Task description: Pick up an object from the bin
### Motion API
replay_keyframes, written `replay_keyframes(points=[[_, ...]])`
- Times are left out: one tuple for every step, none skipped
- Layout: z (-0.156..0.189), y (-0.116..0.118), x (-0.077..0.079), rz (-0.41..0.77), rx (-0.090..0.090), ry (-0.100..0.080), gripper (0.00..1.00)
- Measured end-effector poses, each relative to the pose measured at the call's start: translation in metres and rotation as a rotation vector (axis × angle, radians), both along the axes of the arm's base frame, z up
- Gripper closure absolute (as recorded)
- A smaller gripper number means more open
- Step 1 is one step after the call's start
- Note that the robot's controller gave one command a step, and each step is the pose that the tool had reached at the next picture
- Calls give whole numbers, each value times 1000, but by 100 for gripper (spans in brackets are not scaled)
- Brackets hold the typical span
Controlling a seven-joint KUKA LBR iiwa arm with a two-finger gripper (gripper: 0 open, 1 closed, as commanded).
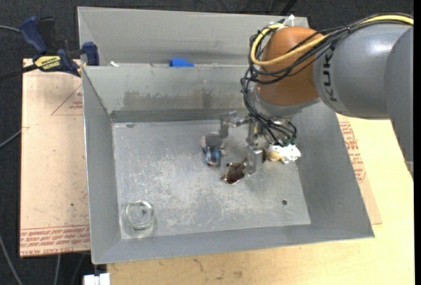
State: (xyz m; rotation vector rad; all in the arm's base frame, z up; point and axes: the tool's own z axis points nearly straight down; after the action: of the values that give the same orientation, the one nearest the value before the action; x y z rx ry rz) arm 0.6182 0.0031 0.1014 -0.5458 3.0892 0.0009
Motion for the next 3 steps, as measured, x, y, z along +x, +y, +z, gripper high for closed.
replay_keyframes(points=[[-23,-36,-38,118,0,1,0],[-24,-54,38,232,-1,-2,100],[-24,-54,38,232,-1,-2,100]])
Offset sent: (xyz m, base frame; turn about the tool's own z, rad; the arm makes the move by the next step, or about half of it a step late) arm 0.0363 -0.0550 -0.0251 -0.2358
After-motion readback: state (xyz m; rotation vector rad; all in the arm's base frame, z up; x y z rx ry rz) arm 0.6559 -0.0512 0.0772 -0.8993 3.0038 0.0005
